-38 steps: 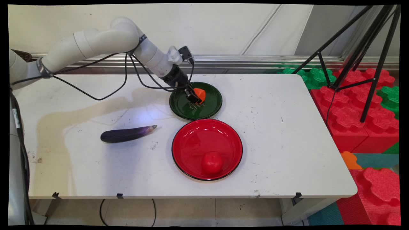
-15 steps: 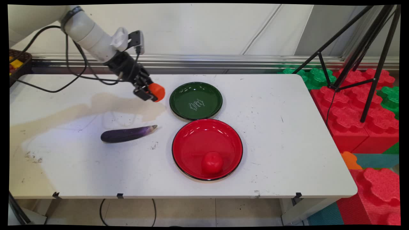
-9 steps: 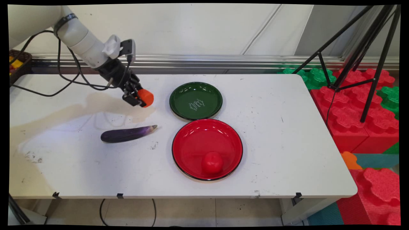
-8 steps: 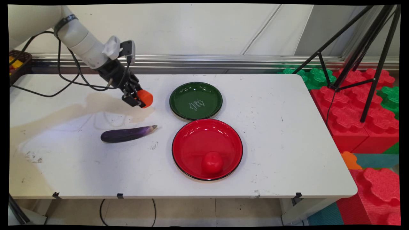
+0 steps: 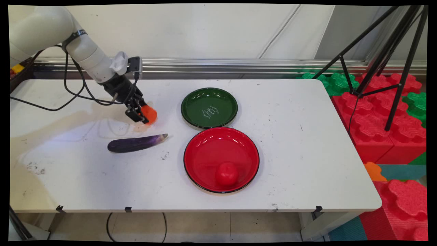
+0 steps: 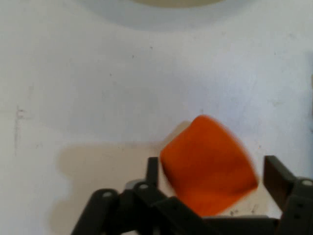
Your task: Place the picked object on the table
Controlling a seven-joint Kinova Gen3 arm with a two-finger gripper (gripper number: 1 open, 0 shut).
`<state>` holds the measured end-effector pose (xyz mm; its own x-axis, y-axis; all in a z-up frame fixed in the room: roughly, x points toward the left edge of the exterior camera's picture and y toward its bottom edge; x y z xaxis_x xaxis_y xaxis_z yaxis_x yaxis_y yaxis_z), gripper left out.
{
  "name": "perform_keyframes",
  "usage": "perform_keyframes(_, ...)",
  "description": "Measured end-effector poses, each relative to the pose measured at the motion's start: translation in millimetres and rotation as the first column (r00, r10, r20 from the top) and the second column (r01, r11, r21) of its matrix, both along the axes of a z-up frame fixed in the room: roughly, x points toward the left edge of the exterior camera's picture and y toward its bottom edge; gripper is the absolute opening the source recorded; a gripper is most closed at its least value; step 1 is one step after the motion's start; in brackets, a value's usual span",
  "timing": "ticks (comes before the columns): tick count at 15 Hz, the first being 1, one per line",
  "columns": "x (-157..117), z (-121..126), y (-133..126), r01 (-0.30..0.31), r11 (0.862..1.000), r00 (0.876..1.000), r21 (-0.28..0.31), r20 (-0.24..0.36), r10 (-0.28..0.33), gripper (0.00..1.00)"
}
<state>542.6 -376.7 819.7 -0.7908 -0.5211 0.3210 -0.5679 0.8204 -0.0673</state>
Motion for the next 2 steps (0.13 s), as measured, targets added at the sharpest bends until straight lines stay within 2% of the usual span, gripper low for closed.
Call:
perform_keyframes(1, 1.7, -2.8, -0.7, -0.001, 1.0, 1.0, 0.004, 0.0, 0.001, 1.0)
perform_keyframes(2, 3.7, -5.2, -1.1, -0.002, 1.0, 1.0, 0.008, -0.001, 0.002, 1.0)
